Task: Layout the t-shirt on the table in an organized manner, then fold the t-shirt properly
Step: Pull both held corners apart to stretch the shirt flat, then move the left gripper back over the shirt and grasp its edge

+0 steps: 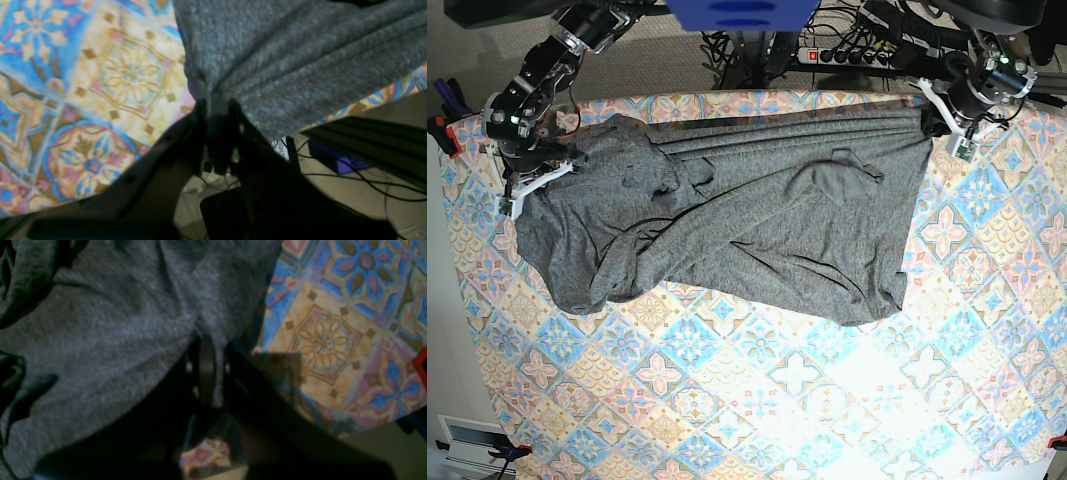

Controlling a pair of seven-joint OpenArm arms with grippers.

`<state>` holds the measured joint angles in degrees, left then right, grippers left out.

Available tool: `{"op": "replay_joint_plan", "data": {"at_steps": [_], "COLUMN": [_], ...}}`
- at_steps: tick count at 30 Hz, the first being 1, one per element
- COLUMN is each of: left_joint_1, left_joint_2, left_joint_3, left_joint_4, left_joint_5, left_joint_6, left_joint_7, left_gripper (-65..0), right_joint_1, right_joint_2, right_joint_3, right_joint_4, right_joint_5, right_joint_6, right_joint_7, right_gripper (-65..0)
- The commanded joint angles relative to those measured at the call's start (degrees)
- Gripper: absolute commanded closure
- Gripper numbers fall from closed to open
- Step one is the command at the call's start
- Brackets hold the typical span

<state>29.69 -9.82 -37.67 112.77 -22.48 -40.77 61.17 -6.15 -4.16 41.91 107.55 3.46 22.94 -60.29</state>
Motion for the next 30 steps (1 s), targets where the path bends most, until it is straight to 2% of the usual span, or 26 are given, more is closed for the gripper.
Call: {"op": "replay_joint_plan", "data": {"at_steps": [1, 7, 12, 16, 22, 25, 30], "left_joint_1": [0.2, -0.3, -0.9, -2.0, -7.1, -9.3, -10.4], "left_joint_2": [-1.0, -1.3, -1.4, -1.9, -1.8, -1.0, 1.3], "left_joint_3": [-1.7, -3.4, -3.5, -3.5, -3.1, 3.3, 16.7], "left_joint_4": [1.4, 4.4, 4.6, 4.5, 4.5, 4.5, 4.5], "left_joint_5": [1.8, 1.7, 1.9, 2.2, 2.3, 2.3, 2.3], "left_joint_6": [0.8, 0.8, 0.8, 0.8, 0.8, 0.8, 0.8], "left_joint_7": [0.2, 4.0, 4.1, 4.3, 12.1, 14.6, 14.3], "left_gripper": [-4.0, -4.0, -4.0, -4.0, -4.4, -6.7, -12.1], "right_joint_1": [0.6, 0.5, 0.5, 0.9, 0.9, 0.9, 0.9], "right_joint_2": [1.0, 1.2, 1.0, 0.9, 0.9, 0.9, 0.9], "right_joint_3": [0.5, 0.9, 1.4, 1.4, 1.3, 1.3, 1.2], "right_joint_4": [1.3, 2.5, 4.8, 4.8, 4.8, 4.8, 4.7], "right_joint_5": [-1.0, -1.5, -8.1, -9.2, -9.3, -9.3, -9.3], "right_joint_6": [-0.7, -0.7, -0.7, -0.7, -0.7, -0.7, -0.7], "right_joint_7": [2.0, 2.0, 1.9, 1.9, 2.3, 2.3, 2.4], "right_gripper": [0.0, 0.0, 0.0, 0.0, 0.0, 0.0, 0.0]}}
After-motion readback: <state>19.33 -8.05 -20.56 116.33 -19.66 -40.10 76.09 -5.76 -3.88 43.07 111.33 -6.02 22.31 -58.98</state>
